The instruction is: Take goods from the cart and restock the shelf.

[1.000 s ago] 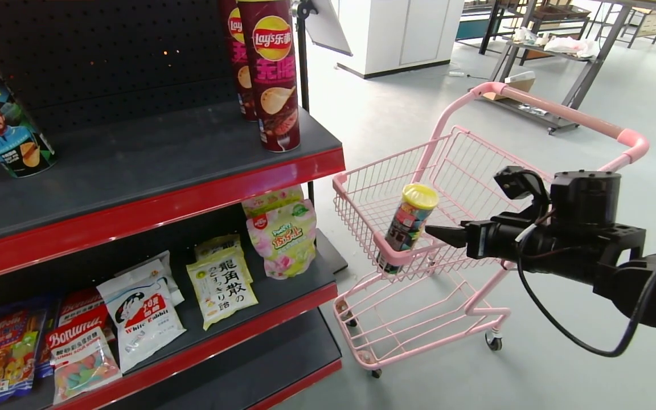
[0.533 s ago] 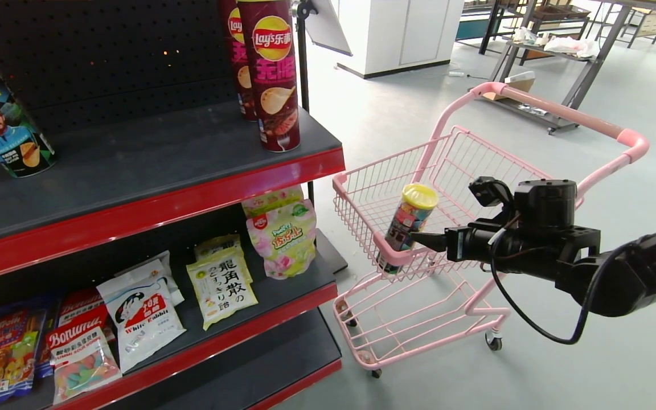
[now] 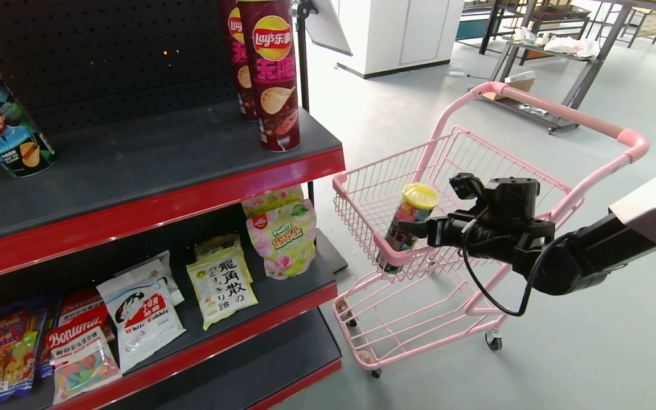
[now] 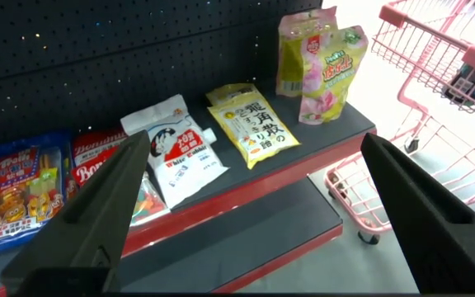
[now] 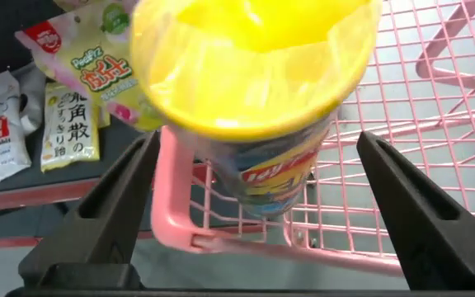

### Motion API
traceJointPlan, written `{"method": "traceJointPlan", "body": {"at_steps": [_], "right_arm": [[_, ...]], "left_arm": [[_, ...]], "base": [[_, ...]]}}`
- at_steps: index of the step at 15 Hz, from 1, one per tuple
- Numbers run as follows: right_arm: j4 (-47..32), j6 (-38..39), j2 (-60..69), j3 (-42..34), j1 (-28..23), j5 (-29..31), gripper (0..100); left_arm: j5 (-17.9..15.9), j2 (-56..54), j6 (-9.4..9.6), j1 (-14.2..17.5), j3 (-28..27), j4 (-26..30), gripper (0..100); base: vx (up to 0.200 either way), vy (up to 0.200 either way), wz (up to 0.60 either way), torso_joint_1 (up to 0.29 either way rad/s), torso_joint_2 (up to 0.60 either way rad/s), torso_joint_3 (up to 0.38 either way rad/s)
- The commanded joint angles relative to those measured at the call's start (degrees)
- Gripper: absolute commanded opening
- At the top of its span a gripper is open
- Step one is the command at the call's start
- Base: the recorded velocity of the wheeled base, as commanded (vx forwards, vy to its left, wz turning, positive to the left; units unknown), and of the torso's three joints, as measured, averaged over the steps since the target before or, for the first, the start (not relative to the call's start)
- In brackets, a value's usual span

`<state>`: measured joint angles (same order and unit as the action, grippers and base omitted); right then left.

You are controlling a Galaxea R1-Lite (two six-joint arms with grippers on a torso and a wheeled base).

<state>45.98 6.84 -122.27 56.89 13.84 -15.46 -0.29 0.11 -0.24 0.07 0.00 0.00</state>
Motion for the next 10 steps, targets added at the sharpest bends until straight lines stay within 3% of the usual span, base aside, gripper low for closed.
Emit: {"method": "traceJointPlan", "body": {"at_steps": [1, 9, 10], "right_arm": [[-0.02, 0.46, -2.8, 2.7, -0.13, -0.19, 100], [-0.02, 1.33, -10.09, 12.19, 1.02, -0.54, 100], [-0.02, 2.57, -10.97, 13.07, 1.02, -0.54, 0]], "left_arm": [[0.03, -0.02, -0.02, 0.01, 0.0, 0.0, 100], [-0.06, -0.02, 0.07, 0.01, 0.0, 0.0, 100], [-0.06, -0.02, 0.07, 0.01, 0.0, 0.0, 100]], "base": [[0.0, 0.0, 0.0, 0.0, 0.0, 0.0], [0.0, 0.0, 0.0, 0.0, 0.0, 0.0], [0.0, 0.0, 0.0, 0.0, 0.0, 0.0]]}}
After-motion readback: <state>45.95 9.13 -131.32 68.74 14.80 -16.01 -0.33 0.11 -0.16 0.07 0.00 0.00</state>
